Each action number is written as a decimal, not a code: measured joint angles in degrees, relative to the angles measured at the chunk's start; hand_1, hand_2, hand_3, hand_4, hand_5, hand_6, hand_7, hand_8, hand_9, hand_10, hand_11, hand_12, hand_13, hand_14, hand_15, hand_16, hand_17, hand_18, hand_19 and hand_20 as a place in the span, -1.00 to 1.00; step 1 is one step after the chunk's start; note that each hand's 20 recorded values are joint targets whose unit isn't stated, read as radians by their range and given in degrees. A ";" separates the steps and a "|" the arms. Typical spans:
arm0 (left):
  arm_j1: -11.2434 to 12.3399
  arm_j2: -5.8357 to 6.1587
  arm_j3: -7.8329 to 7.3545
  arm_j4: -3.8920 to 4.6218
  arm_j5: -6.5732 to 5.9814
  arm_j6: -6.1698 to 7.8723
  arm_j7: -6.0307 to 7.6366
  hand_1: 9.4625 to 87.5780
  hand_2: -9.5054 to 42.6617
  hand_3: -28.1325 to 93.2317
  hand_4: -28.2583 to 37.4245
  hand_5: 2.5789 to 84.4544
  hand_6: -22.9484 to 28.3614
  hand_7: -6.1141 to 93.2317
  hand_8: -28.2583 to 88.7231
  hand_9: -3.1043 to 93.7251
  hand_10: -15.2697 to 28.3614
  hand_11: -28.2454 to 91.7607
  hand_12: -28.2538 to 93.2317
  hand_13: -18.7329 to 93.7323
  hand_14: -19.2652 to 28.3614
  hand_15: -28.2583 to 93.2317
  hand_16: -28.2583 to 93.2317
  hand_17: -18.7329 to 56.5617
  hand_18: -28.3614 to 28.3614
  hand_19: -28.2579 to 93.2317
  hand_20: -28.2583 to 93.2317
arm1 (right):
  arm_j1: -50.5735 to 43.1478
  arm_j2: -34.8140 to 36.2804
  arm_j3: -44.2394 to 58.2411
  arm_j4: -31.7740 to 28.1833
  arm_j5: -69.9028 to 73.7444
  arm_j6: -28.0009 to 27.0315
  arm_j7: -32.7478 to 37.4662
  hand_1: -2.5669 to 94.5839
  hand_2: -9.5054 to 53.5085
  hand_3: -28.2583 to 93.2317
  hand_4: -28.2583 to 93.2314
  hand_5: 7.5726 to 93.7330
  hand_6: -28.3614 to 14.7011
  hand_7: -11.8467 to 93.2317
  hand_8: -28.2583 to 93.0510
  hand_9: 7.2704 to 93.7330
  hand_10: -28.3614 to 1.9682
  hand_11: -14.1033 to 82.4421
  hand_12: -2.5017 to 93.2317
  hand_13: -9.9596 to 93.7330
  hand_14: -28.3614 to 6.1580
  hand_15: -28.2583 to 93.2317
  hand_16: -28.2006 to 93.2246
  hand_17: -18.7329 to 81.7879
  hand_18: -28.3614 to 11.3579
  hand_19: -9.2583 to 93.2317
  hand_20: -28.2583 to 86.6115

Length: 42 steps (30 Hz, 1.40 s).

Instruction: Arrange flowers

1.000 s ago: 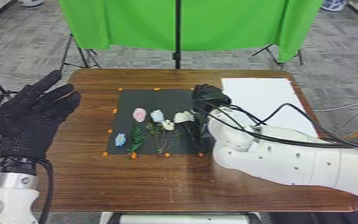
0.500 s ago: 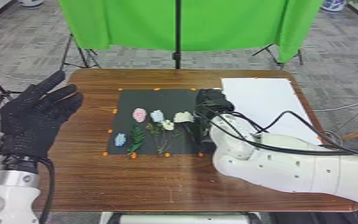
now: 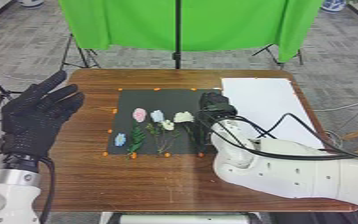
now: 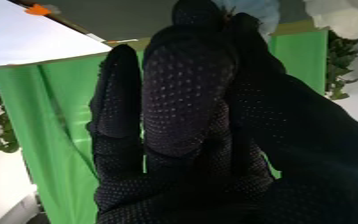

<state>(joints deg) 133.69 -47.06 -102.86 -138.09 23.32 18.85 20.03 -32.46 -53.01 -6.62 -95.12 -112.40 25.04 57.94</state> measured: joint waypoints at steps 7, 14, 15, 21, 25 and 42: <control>-0.03 -0.07 0.15 0.00 0.00 0.02 0.03 -0.65 -0.34 0.78 -0.85 -0.11 0.32 -0.50 -0.71 -0.18 0.69 0.00 -0.35 -0.19 1.00 0.40 -0.72 -0.66 0.90 0.49 -0.16 | -1.15 0.43 1.02 -1.19 0.67 -1.14 -0.24 0.03 -1.00 0.75 -1.00 0.37 0.20 -0.18 -0.59 0.68 0.24 -0.35 -0.34 0.74 0.49 0.49 -0.25 0.15 -0.38 1.00 -0.51; -0.04 -0.18 0.37 0.00 -0.01 0.05 -0.01 -0.65 -0.33 0.78 -0.85 -0.11 0.32 -0.50 -0.71 -0.18 0.69 0.01 -0.35 -0.19 1.00 0.40 -0.72 -0.66 0.91 0.49 -0.16 | -2.15 1.14 2.44 -2.50 2.25 -2.85 -0.46 -0.12 -1.00 0.82 -0.98 0.31 0.18 -0.29 -0.77 0.53 0.00 -0.10 -0.56 0.71 0.42 0.51 -0.28 0.15 -0.43 1.00 -0.56; -0.04 -0.18 0.39 0.00 -0.01 0.05 -0.01 -0.65 -0.33 0.78 -0.85 -0.11 0.32 -0.50 -0.71 -0.18 0.69 0.01 -0.35 -0.19 1.00 0.40 -0.72 -0.66 0.91 0.49 -0.16 | -2.22 1.26 2.50 -2.60 2.52 -2.86 -0.46 -0.13 -1.00 0.83 -0.97 0.31 0.18 -0.29 -0.78 0.52 -0.02 -0.08 -0.58 0.71 0.42 0.51 -0.28 0.16 -0.44 1.00 -0.56; -0.07 -0.24 0.56 0.00 -0.01 0.07 -0.01 -0.65 -0.33 0.78 -0.85 -0.11 0.32 -0.50 -0.71 -0.18 0.69 0.01 -0.35 -0.19 1.00 0.40 -0.72 -0.66 0.91 0.49 -0.16 | -2.29 1.89 2.27 -2.78 2.86 -2.72 -0.26 -0.19 -1.00 0.82 -0.95 0.27 0.10 -0.34 -0.77 0.47 -0.09 -0.07 -0.60 0.68 0.36 0.54 -0.28 0.16 -0.49 1.00 -0.56; -0.07 -0.30 0.62 0.00 -0.01 0.09 -0.02 -0.65 -0.33 0.78 -0.85 -0.11 0.32 -0.50 -0.71 -0.18 0.69 0.01 -0.35 -0.19 1.00 0.39 -0.72 -0.66 0.91 0.49 -0.16 | -1.86 2.29 1.69 -2.96 2.81 -2.44 -0.02 -0.23 -1.00 0.82 -0.94 0.26 0.07 -0.36 -0.76 0.41 -0.18 -0.06 -0.61 0.66 0.33 0.57 -0.28 0.17 -0.52 1.00 -0.55; -0.16 -0.64 0.60 0.00 0.03 0.23 -0.62 -0.64 -0.33 0.78 -0.85 -0.11 0.32 -0.50 -0.71 -0.18 0.69 0.01 -0.35 -0.19 1.00 0.40 -0.72 -0.66 0.91 0.49 -0.16 | -1.50 3.87 1.50 -5.82 2.62 -1.72 0.09 -0.34 -0.91 0.79 -0.90 0.25 0.00 -0.44 -0.74 0.36 -0.34 -0.08 -0.61 0.60 0.19 0.65 -0.30 0.18 -0.62 1.00 -0.53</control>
<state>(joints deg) 133.53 -47.70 -102.26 -138.09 23.35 19.08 19.41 -33.96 -49.14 -5.12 -100.94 -109.78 23.32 58.04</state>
